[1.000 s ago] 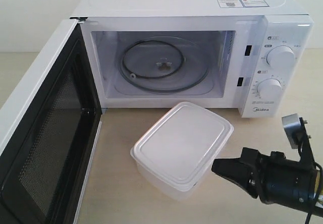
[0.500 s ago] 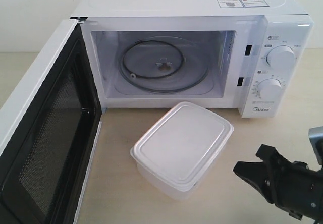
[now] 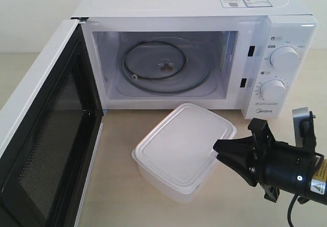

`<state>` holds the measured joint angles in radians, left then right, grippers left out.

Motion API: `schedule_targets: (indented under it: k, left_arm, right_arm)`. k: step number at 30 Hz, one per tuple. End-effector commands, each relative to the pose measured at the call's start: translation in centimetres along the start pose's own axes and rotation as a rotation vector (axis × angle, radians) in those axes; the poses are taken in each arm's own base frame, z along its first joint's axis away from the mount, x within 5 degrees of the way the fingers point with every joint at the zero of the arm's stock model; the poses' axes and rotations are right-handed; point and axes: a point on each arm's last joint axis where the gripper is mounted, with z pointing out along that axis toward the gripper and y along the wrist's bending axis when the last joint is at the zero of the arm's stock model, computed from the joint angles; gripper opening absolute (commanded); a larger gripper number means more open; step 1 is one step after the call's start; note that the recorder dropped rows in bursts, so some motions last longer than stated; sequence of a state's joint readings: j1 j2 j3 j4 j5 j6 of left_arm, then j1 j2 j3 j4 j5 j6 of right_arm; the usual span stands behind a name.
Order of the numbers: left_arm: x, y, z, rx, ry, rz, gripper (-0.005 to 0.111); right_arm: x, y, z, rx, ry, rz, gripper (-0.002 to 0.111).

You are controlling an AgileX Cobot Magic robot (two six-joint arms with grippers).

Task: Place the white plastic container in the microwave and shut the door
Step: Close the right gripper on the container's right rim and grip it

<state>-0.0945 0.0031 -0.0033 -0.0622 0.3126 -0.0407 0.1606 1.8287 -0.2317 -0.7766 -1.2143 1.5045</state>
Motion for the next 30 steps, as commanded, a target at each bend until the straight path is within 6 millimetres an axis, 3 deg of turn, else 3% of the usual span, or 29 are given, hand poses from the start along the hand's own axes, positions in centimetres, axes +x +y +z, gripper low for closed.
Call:
schedule_targets:
  k: [1,30]
  left_arm:
    - [0.1,0.0,0.0,-0.002,-0.002,0.002,0.004]
    - [0.1,0.0,0.0,-0.002,-0.002,0.002,0.004]
  right_arm:
    - [0.3,0.2,0.0,-0.012,0.036,-0.001,0.048]
    - [0.0,-1.2,0.0,0.134,0.002,0.065,0.049]
